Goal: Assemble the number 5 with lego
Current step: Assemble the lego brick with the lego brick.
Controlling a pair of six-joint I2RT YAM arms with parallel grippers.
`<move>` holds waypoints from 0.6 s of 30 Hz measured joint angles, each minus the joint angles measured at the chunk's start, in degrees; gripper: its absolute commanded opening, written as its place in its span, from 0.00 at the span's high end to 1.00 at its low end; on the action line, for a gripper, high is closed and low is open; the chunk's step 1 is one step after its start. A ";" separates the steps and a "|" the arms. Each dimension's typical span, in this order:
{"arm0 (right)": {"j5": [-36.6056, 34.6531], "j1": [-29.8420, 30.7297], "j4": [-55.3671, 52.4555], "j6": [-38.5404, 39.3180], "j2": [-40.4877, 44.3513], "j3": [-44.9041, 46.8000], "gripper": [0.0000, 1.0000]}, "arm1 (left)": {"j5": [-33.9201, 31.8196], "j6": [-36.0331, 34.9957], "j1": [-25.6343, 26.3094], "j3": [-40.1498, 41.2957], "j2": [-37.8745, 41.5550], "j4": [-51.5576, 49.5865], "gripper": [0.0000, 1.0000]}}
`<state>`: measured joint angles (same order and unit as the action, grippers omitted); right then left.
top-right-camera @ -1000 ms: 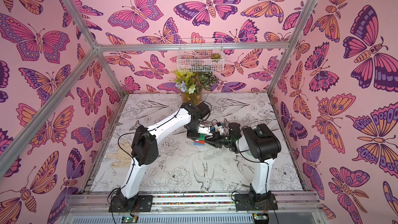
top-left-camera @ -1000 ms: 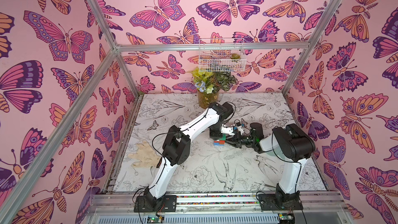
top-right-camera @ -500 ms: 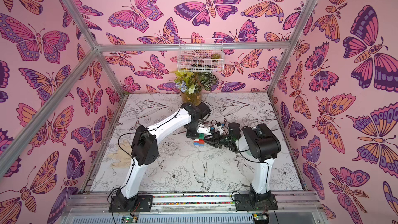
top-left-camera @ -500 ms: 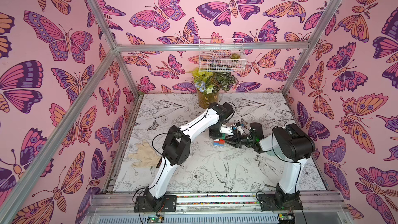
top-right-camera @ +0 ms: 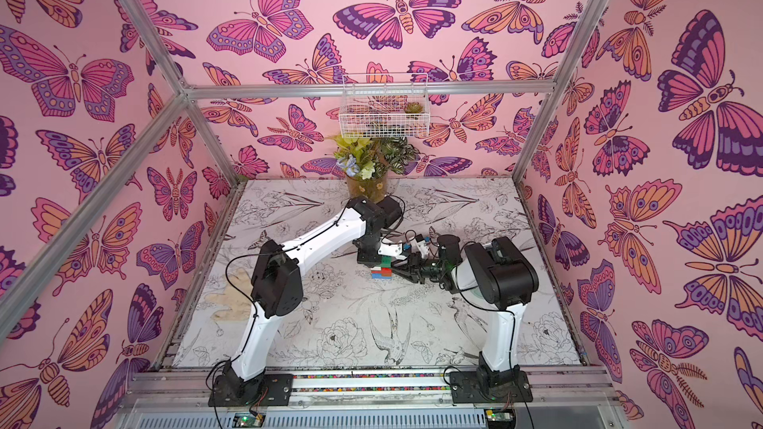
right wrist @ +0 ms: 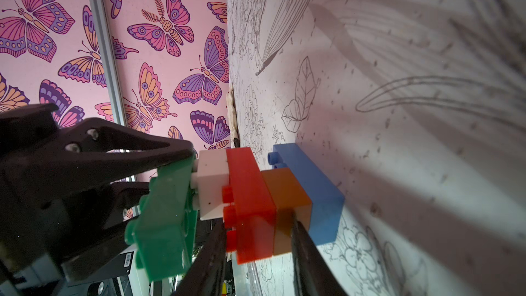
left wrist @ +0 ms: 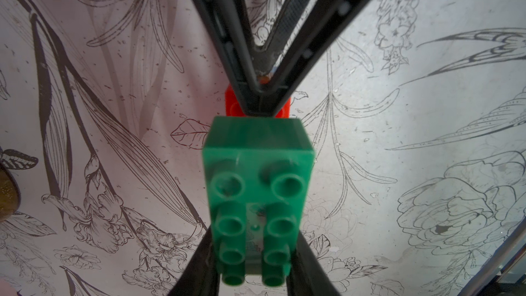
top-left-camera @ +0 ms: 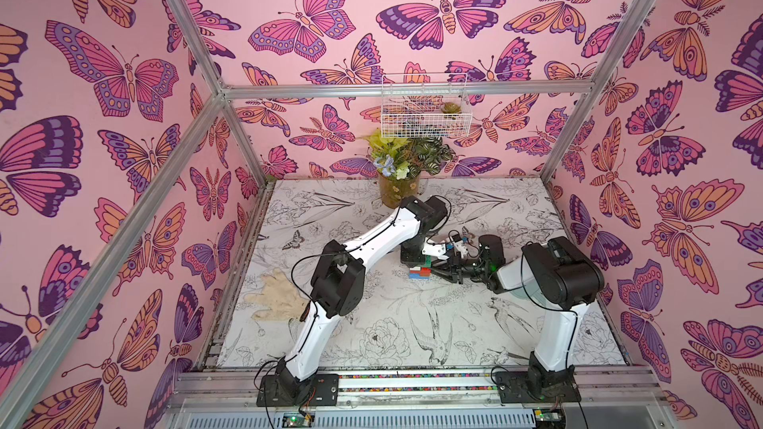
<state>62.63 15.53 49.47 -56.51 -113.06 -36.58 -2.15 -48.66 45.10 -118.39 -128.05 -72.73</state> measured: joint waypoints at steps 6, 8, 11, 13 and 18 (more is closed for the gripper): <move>0.42 -0.02 0.44 -0.04 -0.26 -0.02 0.62 | -1.77 0.90 0.92 -0.66 -0.92 -0.57 1.00; 0.59 -0.02 0.63 -0.04 -0.35 -0.02 0.63 | -1.84 1.20 0.98 -0.96 -1.09 -0.85 1.00; 0.90 -0.11 1.09 -0.09 -0.59 -0.02 0.63 | -1.79 1.36 0.98 -1.46 -1.42 -1.29 1.00; 0.94 -0.11 1.16 -0.09 -0.63 -0.02 0.63 | -1.77 1.36 0.98 -1.77 -1.62 -1.57 1.00; 1.09 -0.13 1.18 -0.07 -0.63 -0.02 0.63 | -1.53 1.29 0.98 -2.73 -2.23 -2.47 1.00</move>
<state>63.72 15.40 50.65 -56.58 -113.69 -36.60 -3.68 -47.37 46.09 -121.12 -130.28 -75.20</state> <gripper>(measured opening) 0.374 0.343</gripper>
